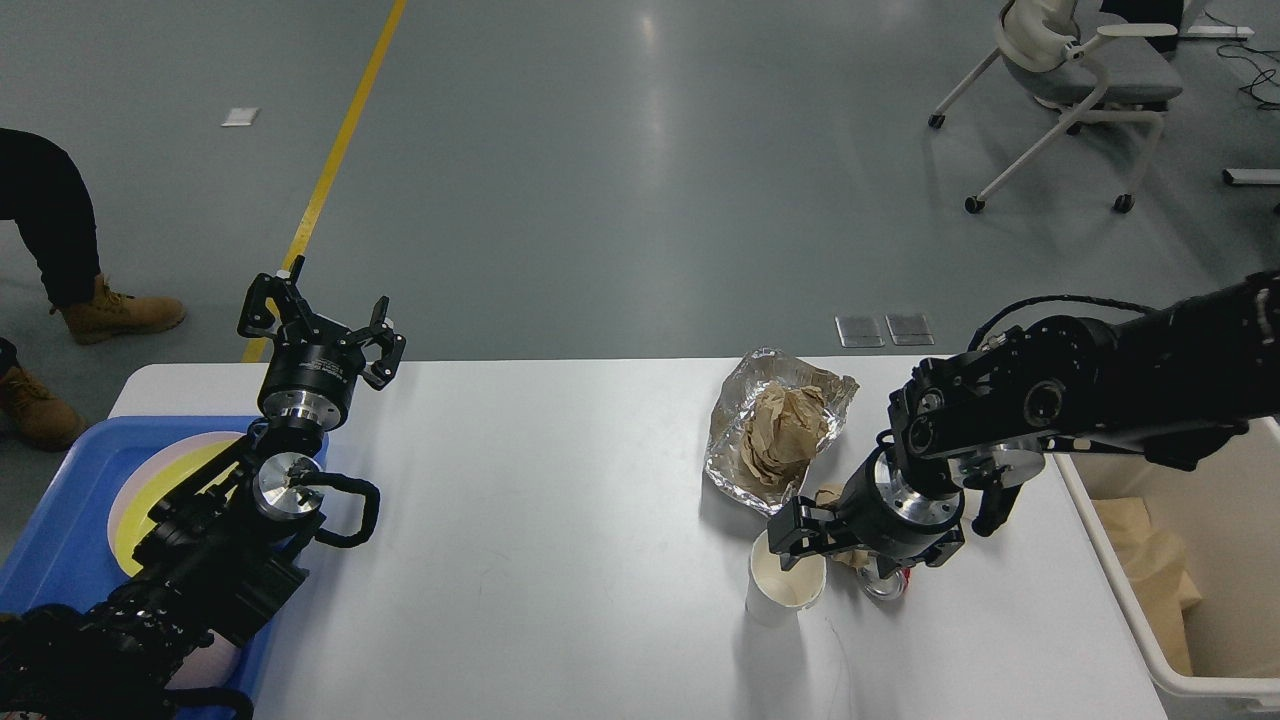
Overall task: Tidy desktop
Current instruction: 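Move the right gripper down over the small white paper cup, then close the right gripper on the small white paper cup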
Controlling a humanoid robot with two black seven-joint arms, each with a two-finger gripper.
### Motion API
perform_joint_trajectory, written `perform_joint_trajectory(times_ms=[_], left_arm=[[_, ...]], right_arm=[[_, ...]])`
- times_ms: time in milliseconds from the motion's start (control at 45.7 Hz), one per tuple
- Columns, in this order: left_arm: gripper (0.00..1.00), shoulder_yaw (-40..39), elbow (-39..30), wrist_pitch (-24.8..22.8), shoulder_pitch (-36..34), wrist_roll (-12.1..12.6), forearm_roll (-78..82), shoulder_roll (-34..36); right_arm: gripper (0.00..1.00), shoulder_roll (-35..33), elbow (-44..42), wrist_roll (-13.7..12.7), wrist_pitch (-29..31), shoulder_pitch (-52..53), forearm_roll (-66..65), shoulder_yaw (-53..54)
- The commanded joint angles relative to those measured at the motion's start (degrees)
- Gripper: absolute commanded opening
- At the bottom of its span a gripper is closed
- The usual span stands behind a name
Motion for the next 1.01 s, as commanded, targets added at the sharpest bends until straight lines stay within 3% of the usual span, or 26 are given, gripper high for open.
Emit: perform_joint_trajectory(times_ms=[0, 372, 459, 569, 656, 744, 984], left_arm=[[0.96, 0.0, 0.0, 0.0, 0.0, 0.0, 0.0, 0.0], [0.96, 0.0, 0.0, 0.0, 0.0, 0.0, 0.0, 0.0], [0.96, 0.0, 0.0, 0.0, 0.0, 0.0, 0.0, 0.0], [0.96, 0.0, 0.0, 0.0, 0.0, 0.0, 0.0, 0.0], [0.96, 0.0, 0.0, 0.0, 0.0, 0.0, 0.0, 0.0], [0.96, 0.0, 0.0, 0.0, 0.0, 0.0, 0.0, 0.0], [0.96, 0.0, 0.0, 0.0, 0.0, 0.0, 0.0, 0.0]], right_arm=[[1.0, 2.4, -2.3, 0.0, -1.2, -3.1, 0.0, 0.6], [0.95, 5.4, -10.4, 0.1, -2.2, -10.3, 0.0, 0.6], [0.74, 5.4, -10.4, 0.0, -2.2, -10.4, 0.0, 0.6], [0.27, 5.4, -10.5, -0.3, -1.4, -10.4, 0.1, 0.5], [0.0, 5.2, -10.7, -2.0, -1.1, -10.4, 0.4, 0.5], [0.0, 5.4, -10.7, -3.9, 0.4, -10.5, 0.4, 0.6], [0.0, 5.0, -10.9, -4.2, 0.7, -9.9, 0.4, 0.7]])
